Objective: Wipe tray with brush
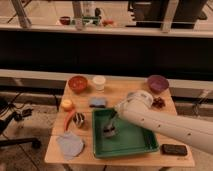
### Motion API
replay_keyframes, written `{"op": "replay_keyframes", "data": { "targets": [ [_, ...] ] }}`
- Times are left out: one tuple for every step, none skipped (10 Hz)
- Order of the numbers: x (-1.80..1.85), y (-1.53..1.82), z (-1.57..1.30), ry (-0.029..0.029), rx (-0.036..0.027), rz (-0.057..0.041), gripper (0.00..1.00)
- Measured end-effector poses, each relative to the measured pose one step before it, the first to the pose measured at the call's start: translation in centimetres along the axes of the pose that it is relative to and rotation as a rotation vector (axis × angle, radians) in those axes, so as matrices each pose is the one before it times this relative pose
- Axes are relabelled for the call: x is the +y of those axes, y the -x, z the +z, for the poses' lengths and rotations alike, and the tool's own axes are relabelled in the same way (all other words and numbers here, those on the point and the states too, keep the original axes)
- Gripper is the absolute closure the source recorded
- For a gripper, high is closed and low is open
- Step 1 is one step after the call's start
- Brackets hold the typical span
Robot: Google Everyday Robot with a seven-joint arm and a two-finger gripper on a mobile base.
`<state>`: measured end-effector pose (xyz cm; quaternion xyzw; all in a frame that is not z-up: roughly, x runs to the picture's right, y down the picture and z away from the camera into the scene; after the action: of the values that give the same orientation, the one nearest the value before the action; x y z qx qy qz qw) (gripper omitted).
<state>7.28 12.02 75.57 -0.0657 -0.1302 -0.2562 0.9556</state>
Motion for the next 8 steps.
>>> {"op": "replay_keyframes", "data": {
  "targets": [
    [0.229, 0.602, -0.635, -0.00547, -0.01579, -0.00275, 1.00],
    [0.410, 0.075, -0.623, -0.00330, -0.01260, 0.00156, 1.00],
    [0.591, -0.518, -0.436, 0.00031, -0.00466, 0.00791, 1.00],
    [0.583, -0.579, -0.355, 0.00244, -0.00001, 0.00858, 1.00],
    [0.649, -0.619, -0.300, 0.00287, 0.00244, 0.00837, 1.00],
    [0.289, -0.333, -0.200, -0.00002, 0.00340, 0.00868, 1.00],
    [0.155, -0.097, -0.054, 0.00068, 0.00237, 0.00191, 1.00],
    [0.199, -0.153, -0.116, -0.00040, 0.00476, 0.00279, 1.00]
  ]
}}
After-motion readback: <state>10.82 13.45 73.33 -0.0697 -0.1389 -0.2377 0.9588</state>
